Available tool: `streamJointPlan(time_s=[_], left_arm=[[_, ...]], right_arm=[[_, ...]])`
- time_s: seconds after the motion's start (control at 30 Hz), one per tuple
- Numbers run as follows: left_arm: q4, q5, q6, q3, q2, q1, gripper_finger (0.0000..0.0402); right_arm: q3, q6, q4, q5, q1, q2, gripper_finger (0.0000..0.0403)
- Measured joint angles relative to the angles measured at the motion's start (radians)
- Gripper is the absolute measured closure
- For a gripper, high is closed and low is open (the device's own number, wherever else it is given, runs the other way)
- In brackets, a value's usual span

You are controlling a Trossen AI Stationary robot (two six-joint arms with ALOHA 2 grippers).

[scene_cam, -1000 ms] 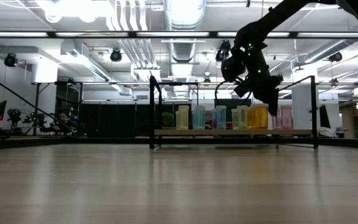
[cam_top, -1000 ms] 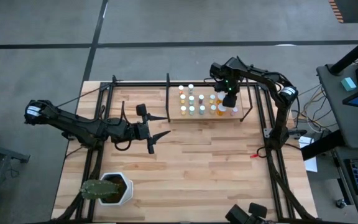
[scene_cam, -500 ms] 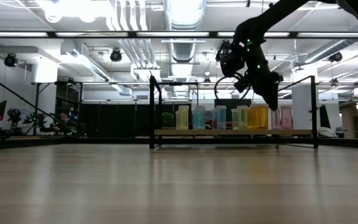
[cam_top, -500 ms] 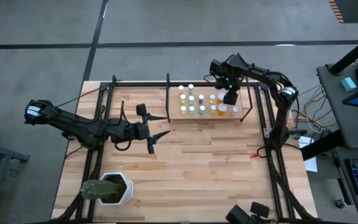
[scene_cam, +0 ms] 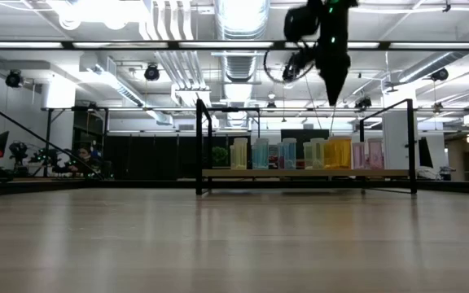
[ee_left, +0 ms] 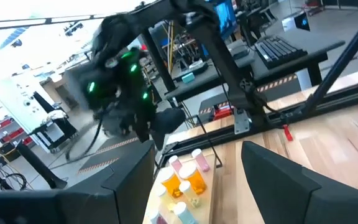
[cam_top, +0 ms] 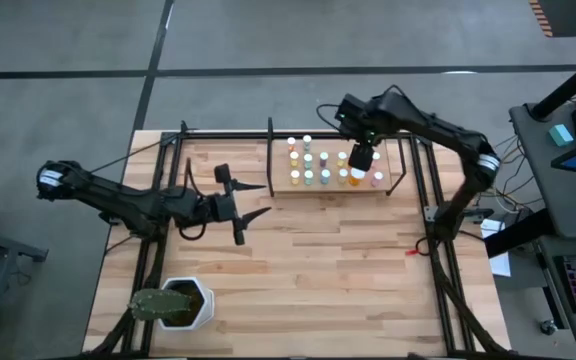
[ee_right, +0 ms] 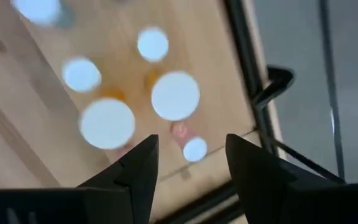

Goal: Pick and place medicine bottles onto shelf by color
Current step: Return to Home Position

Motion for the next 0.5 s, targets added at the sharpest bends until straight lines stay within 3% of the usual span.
streamJointPlan(time_s=[0.3,0.5], left_arm=[[-0.013,0.000,-0.009,0.000,-0.017,0.000,0.0178],[-0.113,0.003,0.019,0.002,-0.039,-0.007,0.0178]], right_arm=[[-0.192,0.110,0.258,-0.009,0.199,-0.301,0.0227],[-0.486,0.100,0.684,-0.009,0.386,-0.479,0.0227]])
